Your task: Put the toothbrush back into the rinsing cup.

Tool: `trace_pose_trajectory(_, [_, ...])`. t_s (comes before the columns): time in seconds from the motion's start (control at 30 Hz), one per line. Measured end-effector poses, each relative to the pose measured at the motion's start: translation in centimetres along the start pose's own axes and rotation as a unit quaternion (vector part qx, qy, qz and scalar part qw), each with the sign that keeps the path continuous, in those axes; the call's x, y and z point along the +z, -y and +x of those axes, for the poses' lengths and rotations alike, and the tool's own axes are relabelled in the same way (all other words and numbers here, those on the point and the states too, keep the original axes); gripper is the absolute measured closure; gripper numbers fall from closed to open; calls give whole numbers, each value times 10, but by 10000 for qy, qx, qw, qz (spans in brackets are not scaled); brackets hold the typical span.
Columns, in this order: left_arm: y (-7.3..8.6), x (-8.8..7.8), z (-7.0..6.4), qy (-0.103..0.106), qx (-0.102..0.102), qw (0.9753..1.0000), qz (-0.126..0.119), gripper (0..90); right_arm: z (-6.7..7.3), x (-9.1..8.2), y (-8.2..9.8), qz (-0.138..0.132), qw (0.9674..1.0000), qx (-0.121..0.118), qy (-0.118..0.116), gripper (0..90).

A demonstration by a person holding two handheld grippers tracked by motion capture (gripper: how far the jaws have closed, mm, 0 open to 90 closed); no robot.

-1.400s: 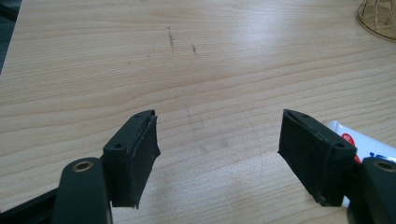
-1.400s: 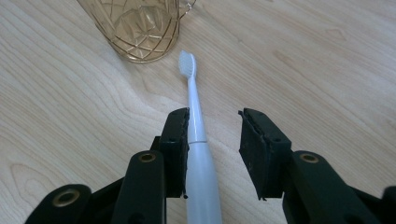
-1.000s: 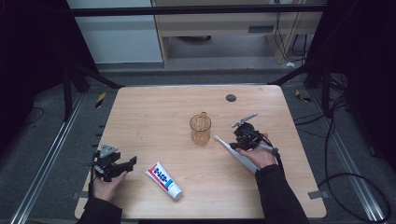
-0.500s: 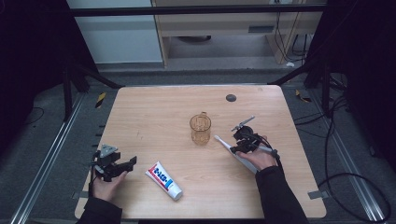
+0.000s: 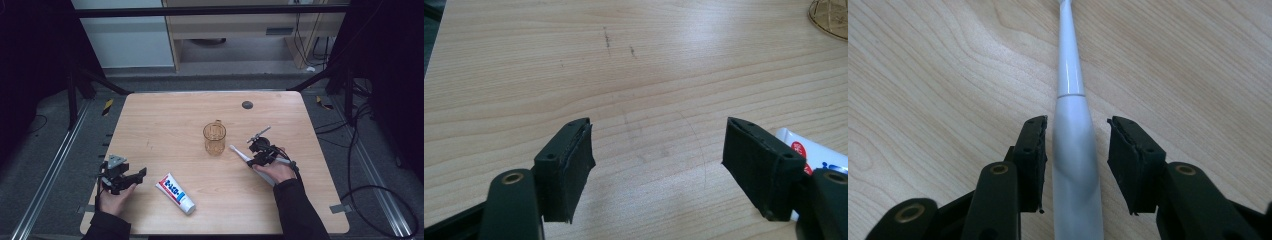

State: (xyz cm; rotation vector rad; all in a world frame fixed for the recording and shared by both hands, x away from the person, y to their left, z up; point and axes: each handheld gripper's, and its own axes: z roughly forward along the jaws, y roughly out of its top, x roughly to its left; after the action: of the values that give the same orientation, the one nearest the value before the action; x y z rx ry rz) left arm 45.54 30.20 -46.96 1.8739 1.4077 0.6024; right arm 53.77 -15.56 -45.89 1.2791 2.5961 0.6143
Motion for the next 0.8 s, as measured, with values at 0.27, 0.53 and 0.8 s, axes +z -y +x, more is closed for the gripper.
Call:
trace_pose_trajectory(0.27, [0,0,0,-19,22,10000,25,274,1,5,1,162,9999,-6,-7,589])
trace_pose_trajectory(0.53, [0,0,0,-14,30,10000,36,273,0,8,2,287,9996,-73,20,604])
trace_pose_trajectory(0.8, [0,0,0,-17,29,10000,38,273,1,13,1,429,9990,-66,63,635])
